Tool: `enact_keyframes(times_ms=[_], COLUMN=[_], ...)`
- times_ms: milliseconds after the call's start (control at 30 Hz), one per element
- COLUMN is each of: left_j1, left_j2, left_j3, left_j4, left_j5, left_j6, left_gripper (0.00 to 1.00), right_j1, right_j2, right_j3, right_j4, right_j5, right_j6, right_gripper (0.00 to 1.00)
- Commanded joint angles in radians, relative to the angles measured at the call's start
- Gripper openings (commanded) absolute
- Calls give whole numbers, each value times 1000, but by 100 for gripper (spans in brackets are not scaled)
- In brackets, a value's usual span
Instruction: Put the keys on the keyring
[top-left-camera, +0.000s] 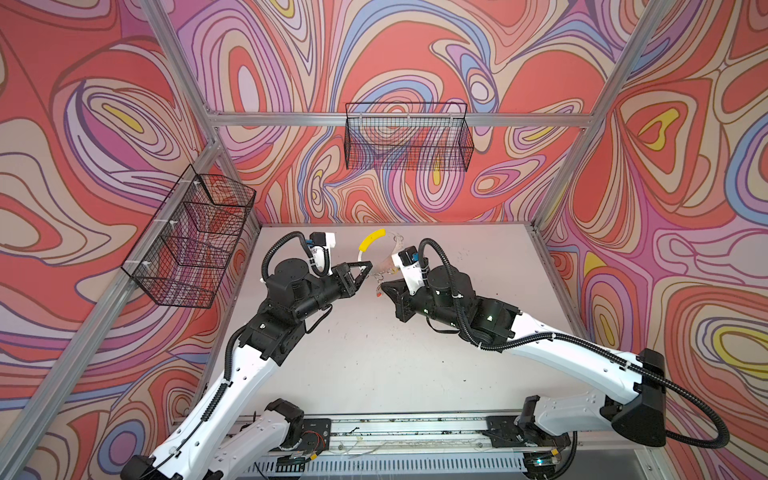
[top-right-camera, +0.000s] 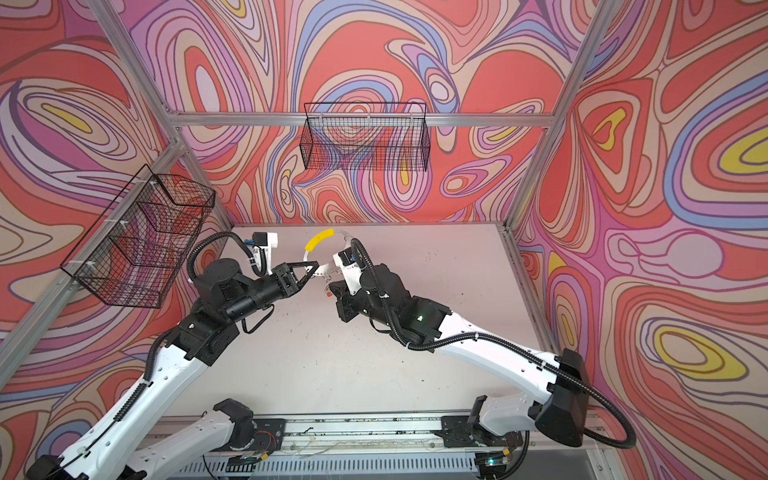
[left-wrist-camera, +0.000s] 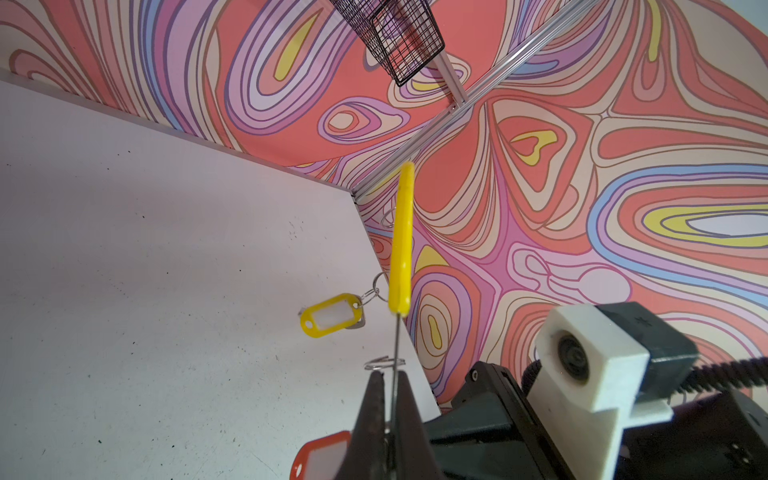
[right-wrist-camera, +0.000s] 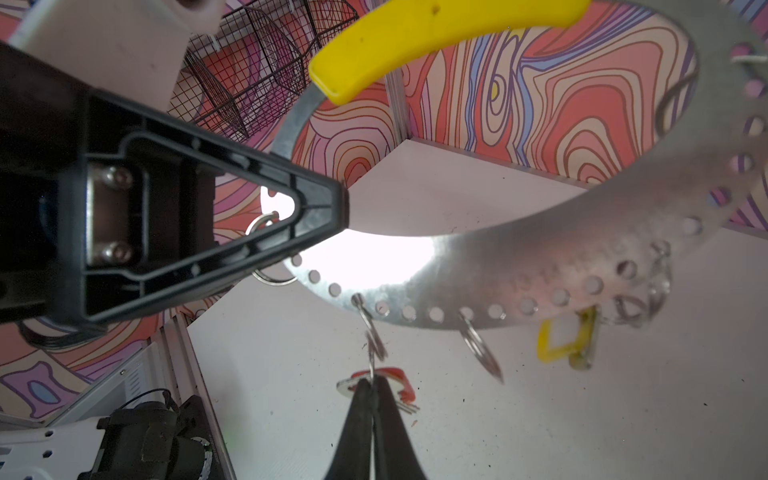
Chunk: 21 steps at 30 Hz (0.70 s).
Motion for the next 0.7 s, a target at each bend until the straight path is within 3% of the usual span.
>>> enact_keyframes(times_ms=[0,333,667], left_j1=[-5,-5,-5], left_j2=[-22,-23,-31], left_j3=[18,21,21], left_j4=[1,1,4], left_j5=[0,8,12], left_j6=[15,13,9], left_gripper=[0,0,0], right_j1=[3,-1,-34], right_j2=[-21,-21,-25], right_j3=[14,27,-12], right_j4=[14,-40,6], right_j5=[-30,9,-55], right_j6=[-4,-14,9], right_gripper=[0,0,0])
